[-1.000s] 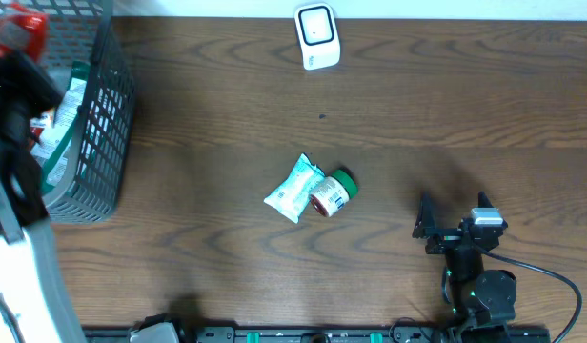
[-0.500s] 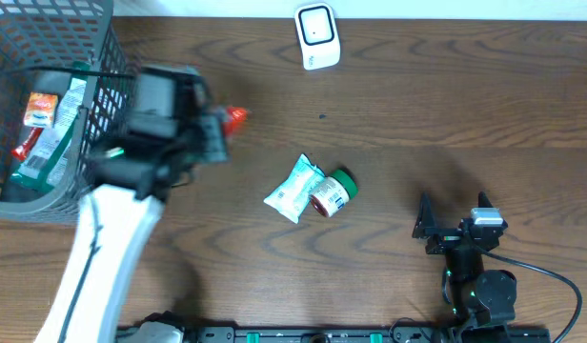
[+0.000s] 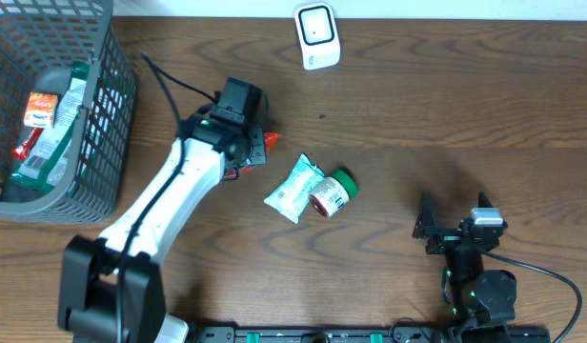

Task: Scan the item barcode
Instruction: 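Carry the red snack bag to the table left of the wipes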

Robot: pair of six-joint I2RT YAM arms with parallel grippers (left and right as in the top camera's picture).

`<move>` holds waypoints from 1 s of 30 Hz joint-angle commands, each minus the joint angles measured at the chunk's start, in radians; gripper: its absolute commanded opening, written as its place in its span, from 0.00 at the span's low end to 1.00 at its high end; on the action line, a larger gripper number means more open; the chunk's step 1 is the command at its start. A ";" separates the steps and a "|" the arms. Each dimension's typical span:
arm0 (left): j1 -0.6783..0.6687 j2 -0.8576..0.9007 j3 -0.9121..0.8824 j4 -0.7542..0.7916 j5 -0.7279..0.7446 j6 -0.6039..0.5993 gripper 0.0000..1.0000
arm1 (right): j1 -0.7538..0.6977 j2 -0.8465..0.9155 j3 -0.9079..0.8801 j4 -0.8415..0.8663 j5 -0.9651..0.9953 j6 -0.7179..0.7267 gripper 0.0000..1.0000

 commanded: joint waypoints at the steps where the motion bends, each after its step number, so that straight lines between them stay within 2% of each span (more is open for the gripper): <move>1: -0.012 0.050 0.012 0.004 -0.073 -0.010 0.07 | -0.012 -0.005 -0.001 -0.003 0.012 -0.004 0.99; 4: -0.026 0.072 0.012 0.004 -0.078 -0.009 0.08 | -0.012 -0.005 -0.001 -0.003 0.012 -0.004 0.99; 5: -0.032 0.074 0.012 0.001 -0.076 -0.009 0.14 | -0.012 -0.005 -0.001 -0.003 0.012 -0.004 0.99; 6: -0.038 0.074 0.012 -0.003 -0.073 -0.008 0.29 | -0.012 -0.005 -0.001 -0.003 0.012 -0.004 0.99; 8: -0.045 0.073 0.013 -0.008 -0.056 0.000 0.46 | -0.012 -0.005 -0.001 -0.003 0.012 -0.004 0.99; 9: -0.046 0.069 0.017 -0.013 -0.036 0.011 0.51 | -0.012 -0.005 -0.001 -0.003 0.012 -0.004 0.99; 15: -0.045 -0.014 0.069 -0.035 -0.001 0.044 0.62 | -0.012 -0.005 -0.001 -0.003 0.012 -0.004 0.99; 16: -0.045 -0.033 0.069 -0.024 -0.011 0.044 0.62 | -0.012 -0.005 -0.001 -0.003 0.012 -0.004 0.99; 17: -0.045 -0.045 0.069 -0.016 -0.024 0.045 0.54 | -0.012 -0.005 -0.001 -0.003 0.012 -0.004 0.99; 19: -0.046 -0.055 0.069 -0.009 -0.049 0.052 0.13 | -0.012 -0.005 -0.001 -0.003 0.012 -0.004 0.99; 20: -0.045 -0.055 0.068 -0.009 -0.061 0.052 0.08 | -0.012 -0.005 -0.001 -0.003 0.012 -0.004 0.99; 26: -0.046 0.003 0.023 0.001 -0.091 0.062 0.08 | -0.012 -0.005 -0.001 -0.003 0.012 -0.004 0.99; 30: -0.050 0.076 -0.005 0.003 0.034 0.063 0.07 | -0.012 -0.005 -0.001 -0.003 0.012 -0.004 0.99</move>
